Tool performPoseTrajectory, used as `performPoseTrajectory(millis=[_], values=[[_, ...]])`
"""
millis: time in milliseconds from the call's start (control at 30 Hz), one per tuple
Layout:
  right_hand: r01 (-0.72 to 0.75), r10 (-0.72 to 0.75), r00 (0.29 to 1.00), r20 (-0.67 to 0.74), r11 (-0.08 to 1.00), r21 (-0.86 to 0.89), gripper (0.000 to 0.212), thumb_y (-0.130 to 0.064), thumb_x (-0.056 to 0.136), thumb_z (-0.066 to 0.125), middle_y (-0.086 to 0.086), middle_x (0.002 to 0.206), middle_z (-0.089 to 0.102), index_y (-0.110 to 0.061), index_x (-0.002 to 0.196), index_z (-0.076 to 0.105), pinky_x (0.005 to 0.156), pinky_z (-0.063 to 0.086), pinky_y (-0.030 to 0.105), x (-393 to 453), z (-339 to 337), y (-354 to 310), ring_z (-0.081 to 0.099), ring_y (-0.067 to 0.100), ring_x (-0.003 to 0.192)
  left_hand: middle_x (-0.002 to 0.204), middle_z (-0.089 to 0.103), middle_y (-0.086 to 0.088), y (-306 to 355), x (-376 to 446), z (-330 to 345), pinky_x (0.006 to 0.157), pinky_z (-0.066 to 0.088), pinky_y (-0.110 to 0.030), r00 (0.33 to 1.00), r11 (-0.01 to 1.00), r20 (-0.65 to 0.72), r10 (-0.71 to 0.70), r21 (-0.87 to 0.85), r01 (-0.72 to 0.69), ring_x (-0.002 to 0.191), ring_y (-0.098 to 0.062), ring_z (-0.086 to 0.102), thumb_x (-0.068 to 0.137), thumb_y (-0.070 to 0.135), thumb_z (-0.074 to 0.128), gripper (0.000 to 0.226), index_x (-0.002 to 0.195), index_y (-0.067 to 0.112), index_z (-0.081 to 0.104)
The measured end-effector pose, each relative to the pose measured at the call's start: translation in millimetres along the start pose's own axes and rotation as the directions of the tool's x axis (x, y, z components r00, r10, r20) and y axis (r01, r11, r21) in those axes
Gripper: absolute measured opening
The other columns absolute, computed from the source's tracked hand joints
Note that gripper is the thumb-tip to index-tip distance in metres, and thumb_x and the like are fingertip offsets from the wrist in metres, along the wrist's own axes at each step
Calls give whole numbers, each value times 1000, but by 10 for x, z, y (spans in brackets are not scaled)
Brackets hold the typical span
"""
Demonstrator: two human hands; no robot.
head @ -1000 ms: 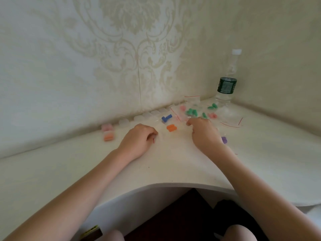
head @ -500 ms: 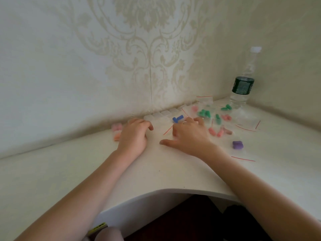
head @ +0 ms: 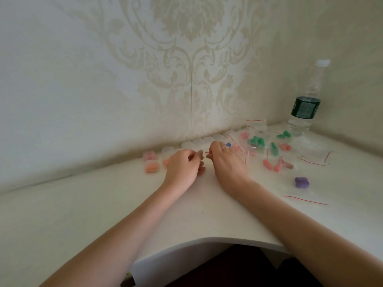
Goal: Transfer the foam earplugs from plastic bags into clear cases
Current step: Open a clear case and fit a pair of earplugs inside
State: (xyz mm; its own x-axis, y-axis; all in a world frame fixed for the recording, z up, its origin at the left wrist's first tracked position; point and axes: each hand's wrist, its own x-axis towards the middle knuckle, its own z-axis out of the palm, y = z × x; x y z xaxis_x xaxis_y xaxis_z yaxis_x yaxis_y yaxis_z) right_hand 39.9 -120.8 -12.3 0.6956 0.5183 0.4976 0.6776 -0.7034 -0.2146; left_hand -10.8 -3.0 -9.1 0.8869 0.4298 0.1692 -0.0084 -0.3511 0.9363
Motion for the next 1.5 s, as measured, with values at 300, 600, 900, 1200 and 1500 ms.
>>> performPoseTrajectory(millis=[300,600,900,1200,1500], values=[[389,-386,913,-131,921,2,6,-12,87,47,5,86,57,-16,92,47,66,47,36,-2,43,-49,54,28,80,55,56,-2,86,118,-82,47,50,-22,940,773,179,-291,-535,341,44,-9,54,93,16,56,17,79,9,61],[163,-128,981,-145,950,265,33,-45,85,51,0,88,60,-12,89,53,67,43,34,-6,18,-28,55,23,84,72,64,-10,-2,135,-39,64,48,-24,973,825,101,-208,-517,230,64,-17,57,84,10,68,6,82,3,69],[59,21,985,-173,893,446,13,-10,82,65,-1,78,56,-9,90,55,63,45,33,-16,-1,-78,55,18,72,64,68,-2,57,54,-1,56,50,-14,960,714,201,-194,-643,279,57,-7,64,80,6,71,6,77,5,65],[-115,213,975,-62,721,683,8,-8,86,67,-10,75,67,-13,80,64,66,50,14,-32,-52,-70,66,2,72,60,67,-3,50,67,-38,59,53,-15,961,664,181,-208,-696,275,56,-8,65,81,4,69,15,70,4,59],[-81,235,943,-236,850,521,17,-9,82,64,-8,66,54,-17,69,57,61,42,26,5,-66,-31,51,7,64,79,73,-11,48,38,6,66,55,-19,985,809,53,-164,-564,165,70,-18,72,72,0,78,16,78,-5,65]])
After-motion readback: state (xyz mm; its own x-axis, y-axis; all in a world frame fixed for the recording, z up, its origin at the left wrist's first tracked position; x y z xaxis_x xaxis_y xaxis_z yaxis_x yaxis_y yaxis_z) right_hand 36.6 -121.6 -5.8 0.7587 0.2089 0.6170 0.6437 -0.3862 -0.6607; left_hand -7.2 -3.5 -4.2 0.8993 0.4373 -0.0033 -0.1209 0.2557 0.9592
